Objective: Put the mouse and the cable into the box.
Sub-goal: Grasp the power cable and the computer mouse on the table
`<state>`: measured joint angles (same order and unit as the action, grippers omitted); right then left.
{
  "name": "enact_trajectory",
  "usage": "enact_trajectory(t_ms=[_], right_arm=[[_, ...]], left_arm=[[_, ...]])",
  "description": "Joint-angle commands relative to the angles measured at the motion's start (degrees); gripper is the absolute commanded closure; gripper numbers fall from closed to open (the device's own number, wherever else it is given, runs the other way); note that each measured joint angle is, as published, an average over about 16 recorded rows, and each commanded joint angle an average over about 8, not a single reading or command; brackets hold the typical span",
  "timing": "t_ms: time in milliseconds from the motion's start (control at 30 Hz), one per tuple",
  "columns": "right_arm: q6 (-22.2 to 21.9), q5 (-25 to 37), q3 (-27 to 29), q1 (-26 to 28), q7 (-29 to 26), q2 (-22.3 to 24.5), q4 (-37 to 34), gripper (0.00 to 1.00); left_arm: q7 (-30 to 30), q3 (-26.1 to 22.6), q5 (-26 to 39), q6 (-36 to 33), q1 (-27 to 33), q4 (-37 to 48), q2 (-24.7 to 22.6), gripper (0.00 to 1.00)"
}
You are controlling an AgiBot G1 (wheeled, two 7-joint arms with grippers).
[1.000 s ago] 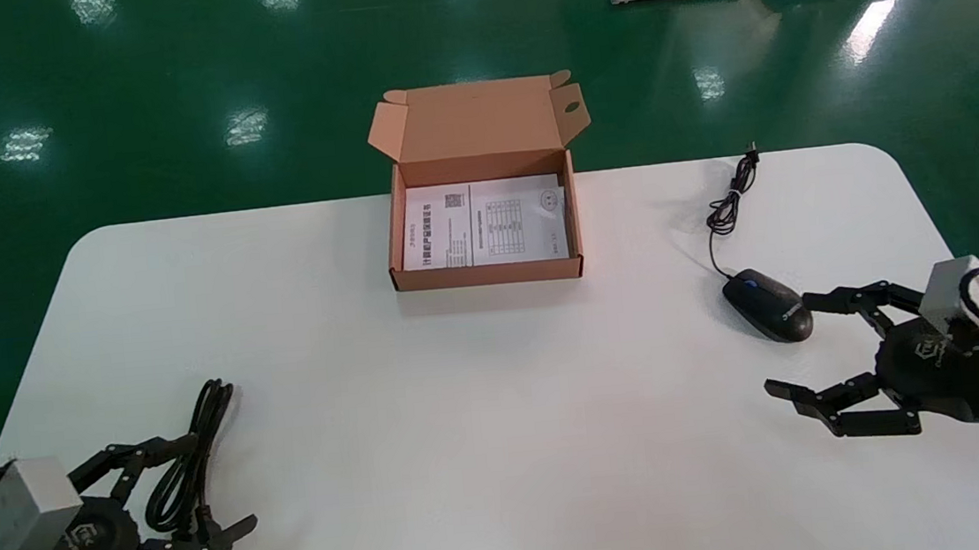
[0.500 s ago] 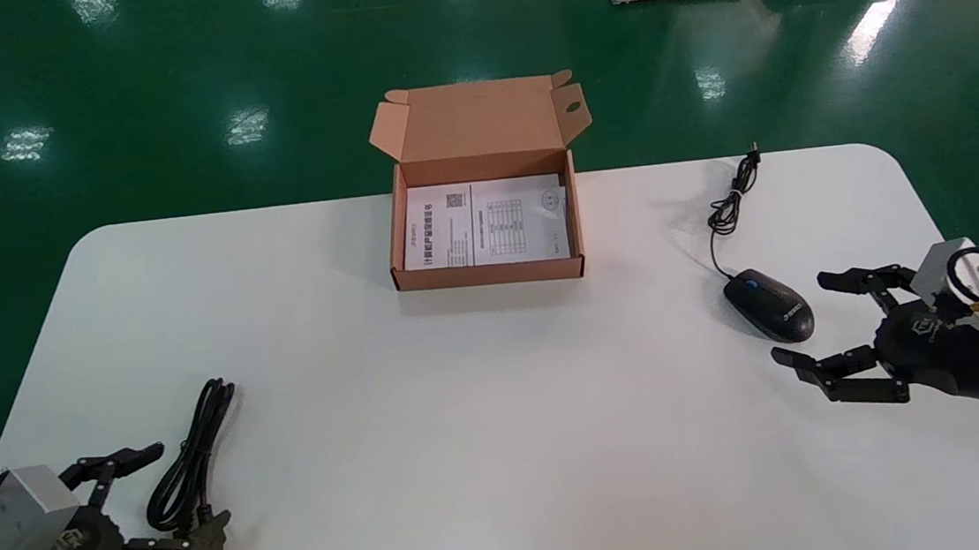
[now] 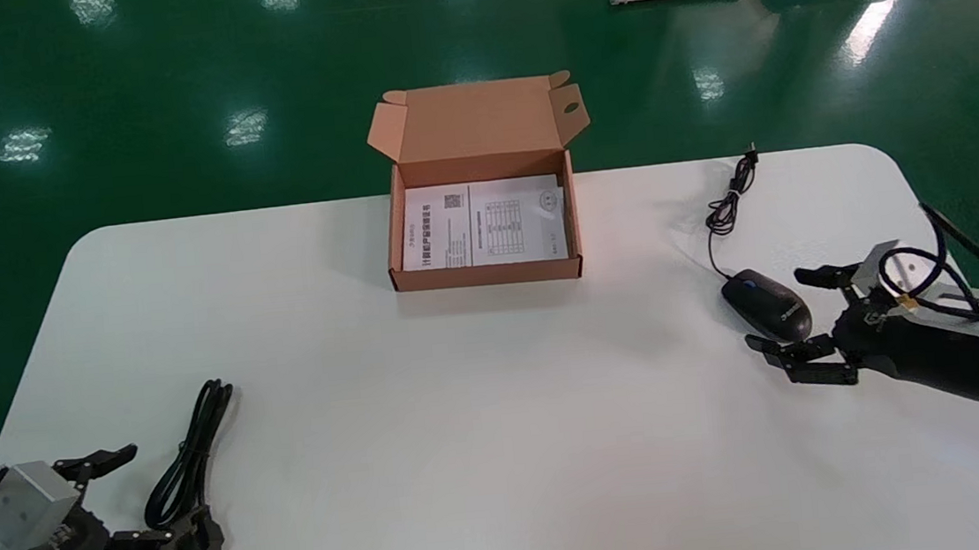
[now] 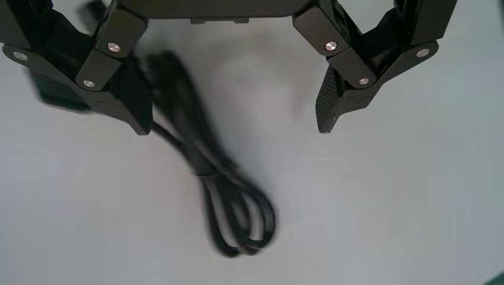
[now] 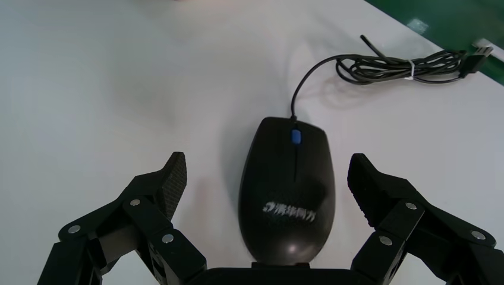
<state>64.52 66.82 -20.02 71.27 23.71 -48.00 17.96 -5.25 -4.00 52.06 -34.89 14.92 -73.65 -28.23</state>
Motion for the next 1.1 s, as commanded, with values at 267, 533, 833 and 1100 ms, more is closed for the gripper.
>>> enact_trajectory(t_ms=[267,533,833,1100], right_arm=[[-1.1,0.2,0.1,4.1,3.9,-2.8,-7.1,0.00],[-0.3,0.2,0.1,5.6,6.1,-3.9,-11.0,0.00],[-0.4,0.0,0.3,6.9,7.4,-4.1,-13.8,0.00],[-0.4,0.3,0.1,7.3,8.4,-4.2,-15.4,0.00]], left_arm=[[-0.5,-0.1,-1.8,-2.0,1.8,1.4,-2.9,0.00],[-1.8,-2.1,-1.9,-7.3,5.0,3.6,-5.0,0.00],[-3.8,-3.1,-1.4,-10.0,5.9,6.7,-6.2,0.00],[-4.8,-2.5,-2.0,-10.4,5.2,7.8,-6.5,0.00]])
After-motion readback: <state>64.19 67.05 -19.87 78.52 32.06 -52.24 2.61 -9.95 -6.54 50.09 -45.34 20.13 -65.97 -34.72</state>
